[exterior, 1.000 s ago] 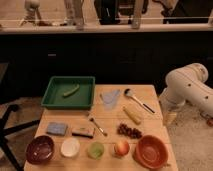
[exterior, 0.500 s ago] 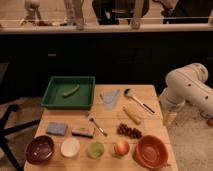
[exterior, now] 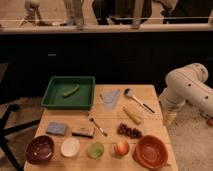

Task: Stack bowls on top of each other

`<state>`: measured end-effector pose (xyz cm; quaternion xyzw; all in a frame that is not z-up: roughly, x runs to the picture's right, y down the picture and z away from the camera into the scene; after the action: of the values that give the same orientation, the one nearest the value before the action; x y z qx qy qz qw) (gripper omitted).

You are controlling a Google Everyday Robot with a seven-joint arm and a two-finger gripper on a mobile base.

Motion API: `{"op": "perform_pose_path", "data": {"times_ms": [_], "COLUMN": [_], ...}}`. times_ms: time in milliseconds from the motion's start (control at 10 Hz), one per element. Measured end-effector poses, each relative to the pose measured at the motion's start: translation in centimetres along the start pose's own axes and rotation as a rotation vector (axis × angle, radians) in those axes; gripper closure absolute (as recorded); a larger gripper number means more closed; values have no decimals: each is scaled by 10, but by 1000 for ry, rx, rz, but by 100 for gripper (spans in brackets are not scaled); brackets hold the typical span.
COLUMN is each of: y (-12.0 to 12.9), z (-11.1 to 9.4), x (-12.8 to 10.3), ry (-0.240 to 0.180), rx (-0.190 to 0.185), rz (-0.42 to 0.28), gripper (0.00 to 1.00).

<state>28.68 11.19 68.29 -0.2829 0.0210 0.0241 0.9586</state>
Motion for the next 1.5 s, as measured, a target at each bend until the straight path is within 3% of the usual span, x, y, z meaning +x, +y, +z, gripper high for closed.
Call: {"op": "perform_pose_path", "data": {"times_ms": [700,900,1100,1500], "y": [-3,-10,-4,6], "z": [2,18,41,66], "x": [3,2,11,7], "ry": [-6,-12,-3,50], "rx": [-5,-48,-126,-206], "rz": [12,12,30,57], "gripper": [20,20,20,20]}}
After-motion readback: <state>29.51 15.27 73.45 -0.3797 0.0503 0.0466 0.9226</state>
